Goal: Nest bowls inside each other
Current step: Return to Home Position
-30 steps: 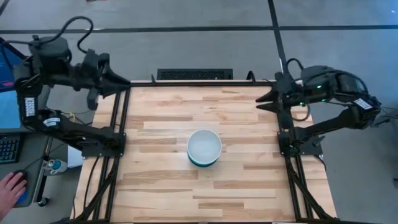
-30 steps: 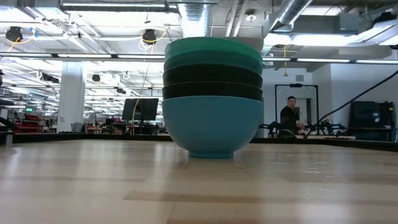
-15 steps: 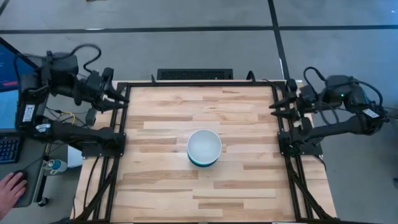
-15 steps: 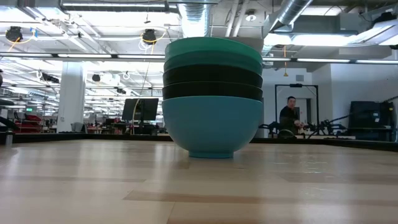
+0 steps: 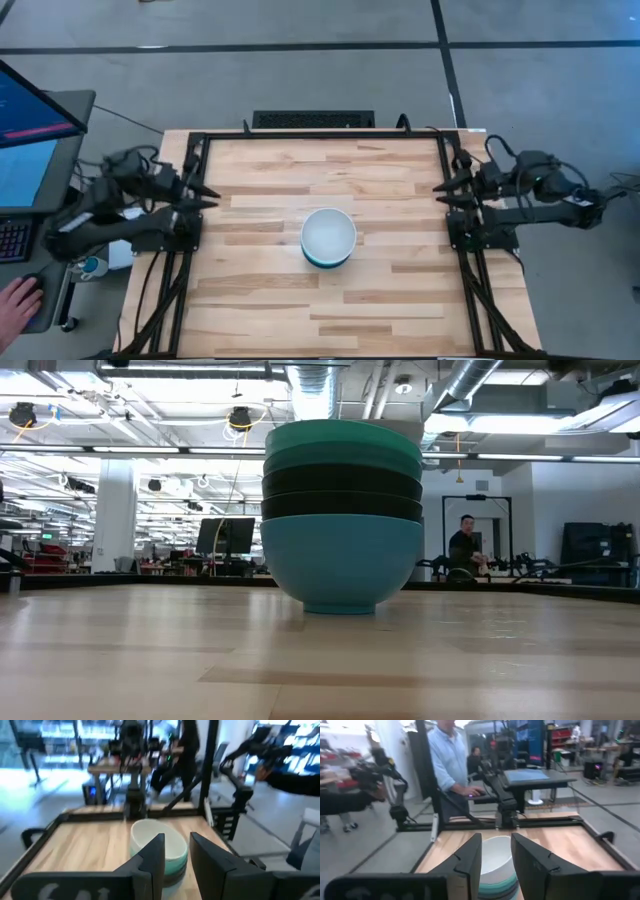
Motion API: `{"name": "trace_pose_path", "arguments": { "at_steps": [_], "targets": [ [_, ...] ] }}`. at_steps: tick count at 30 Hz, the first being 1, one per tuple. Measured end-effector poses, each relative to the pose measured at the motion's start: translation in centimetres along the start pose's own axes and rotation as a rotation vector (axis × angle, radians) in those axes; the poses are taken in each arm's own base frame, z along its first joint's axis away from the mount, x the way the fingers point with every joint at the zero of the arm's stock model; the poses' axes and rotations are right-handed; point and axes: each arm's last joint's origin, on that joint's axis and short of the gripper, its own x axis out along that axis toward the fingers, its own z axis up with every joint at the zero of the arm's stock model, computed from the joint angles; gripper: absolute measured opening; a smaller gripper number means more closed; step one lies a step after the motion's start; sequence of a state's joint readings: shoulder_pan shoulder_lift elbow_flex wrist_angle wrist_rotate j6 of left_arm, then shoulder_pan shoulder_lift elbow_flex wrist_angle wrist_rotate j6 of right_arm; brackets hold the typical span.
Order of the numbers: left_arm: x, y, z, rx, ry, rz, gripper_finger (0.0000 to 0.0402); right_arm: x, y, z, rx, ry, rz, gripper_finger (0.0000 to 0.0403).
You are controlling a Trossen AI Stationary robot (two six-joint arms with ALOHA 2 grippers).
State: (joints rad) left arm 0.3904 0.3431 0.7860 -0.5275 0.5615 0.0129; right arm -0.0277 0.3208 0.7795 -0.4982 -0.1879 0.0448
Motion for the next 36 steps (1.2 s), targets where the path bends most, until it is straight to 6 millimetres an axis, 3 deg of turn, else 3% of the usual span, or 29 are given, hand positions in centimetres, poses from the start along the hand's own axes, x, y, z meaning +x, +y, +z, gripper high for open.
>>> {"name": "trace_pose_path", "arguments": {
  "at_steps": [5,11,17,31,36],
  "targets": [
    [0.5,0.1,-4.0,0.049,-0.153,-0.080,0.0080,0.1,0.0,-4.1,-0.007,-0.062,0.072,0.0128],
    [1.3,0.3,-7.7,-0.018,-0.169,-0.170,0.0080,0.0,-0.1,-7.3,0.003,-0.093,0.079,0.0128],
    [1.8,0.4,-8.9,0.055,-0.188,-0.227,0.0080,0.2,-0.2,-8.9,-0.010,-0.094,0.082,0.0128],
    [3.1,1.1,-12.0,0.061,-0.147,-0.245,0.0080,1.7,-0.6,-11.1,-0.007,-0.093,0.078,0.0128],
    [3.4,1.3,-12.8,0.064,-0.139,-0.236,0.0080,2.7,-0.9,-12.8,-0.013,-0.099,0.077,0.0128]
  ]
}}
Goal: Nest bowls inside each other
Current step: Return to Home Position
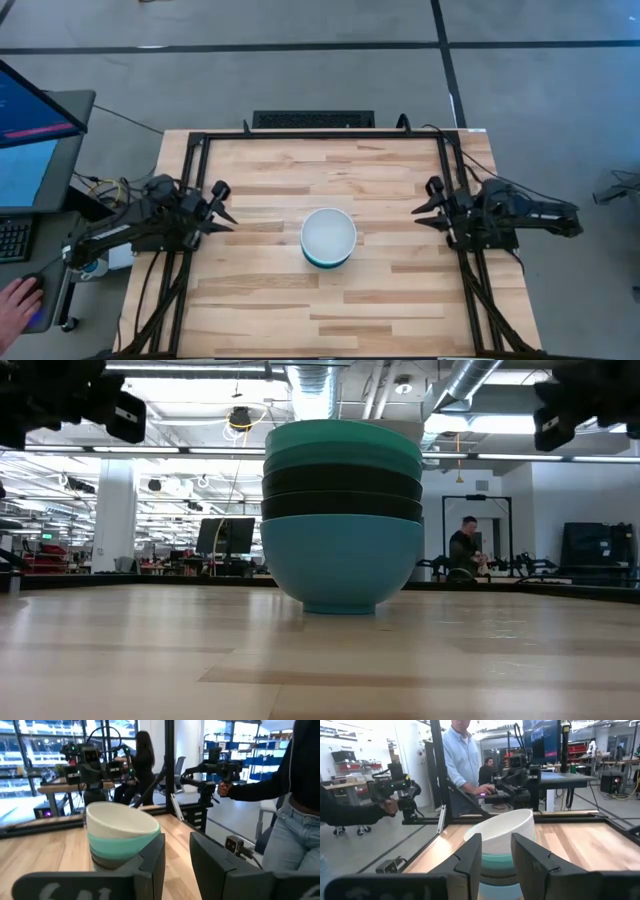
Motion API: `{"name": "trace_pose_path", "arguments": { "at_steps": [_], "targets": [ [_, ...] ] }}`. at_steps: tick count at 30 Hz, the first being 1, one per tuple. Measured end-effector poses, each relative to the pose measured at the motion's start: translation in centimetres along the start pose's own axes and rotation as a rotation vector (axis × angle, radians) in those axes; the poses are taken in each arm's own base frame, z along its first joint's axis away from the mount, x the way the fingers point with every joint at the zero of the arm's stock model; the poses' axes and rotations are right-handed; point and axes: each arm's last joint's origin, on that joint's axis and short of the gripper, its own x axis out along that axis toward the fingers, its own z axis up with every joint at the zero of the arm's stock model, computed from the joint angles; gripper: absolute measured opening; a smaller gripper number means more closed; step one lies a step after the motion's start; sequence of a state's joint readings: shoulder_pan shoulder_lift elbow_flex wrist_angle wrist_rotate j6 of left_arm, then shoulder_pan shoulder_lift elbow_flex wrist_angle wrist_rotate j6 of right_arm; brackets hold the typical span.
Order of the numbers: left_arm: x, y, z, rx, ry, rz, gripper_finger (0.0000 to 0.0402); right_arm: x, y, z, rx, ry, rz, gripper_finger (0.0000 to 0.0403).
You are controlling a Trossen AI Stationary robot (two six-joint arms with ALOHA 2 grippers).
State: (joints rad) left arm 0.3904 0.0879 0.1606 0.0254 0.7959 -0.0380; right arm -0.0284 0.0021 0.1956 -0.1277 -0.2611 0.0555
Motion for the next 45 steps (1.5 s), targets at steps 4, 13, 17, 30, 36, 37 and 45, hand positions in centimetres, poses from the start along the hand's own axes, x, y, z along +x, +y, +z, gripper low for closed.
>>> {"name": "trace_pose_path", "arguments": {
  "at_steps": [4,13,17,30,36,37,45],
  "targets": [
    [0.1,0.1,-0.7,-0.010,0.003,0.011,0.0080,0.6,-0.2,-1.6,0.012,-0.012,0.000,0.0128],
    [0.3,0.5,-2.5,0.029,-0.028,0.025,0.0080,1.0,-0.4,-2.8,-0.014,-0.044,-0.005,0.0128],
    [0.3,0.6,-3.0,0.021,-0.058,0.057,0.0080,1.2,-0.6,-3.7,-0.020,-0.065,-0.028,0.0128],
    [0.3,1.2,-3.6,-0.078,-0.023,0.228,0.0080,1.2,-1.2,-4.1,0.016,-0.053,-0.212,0.0128],
    [0.1,1.7,-4.5,-0.315,0.007,0.414,0.0080,1.2,-1.2,-4.2,0.051,-0.051,-0.210,0.0128],
    [0.1,1.7,-4.5,-0.333,-0.001,0.439,0.0080,1.2,-1.2,-4.2,0.051,-0.051,-0.210,0.0128],
    [-0.1,1.9,-4.6,-0.353,-0.010,0.527,0.0080,1.2,-1.2,-4.2,0.052,-0.049,-0.208,0.0128]
  ]
}}
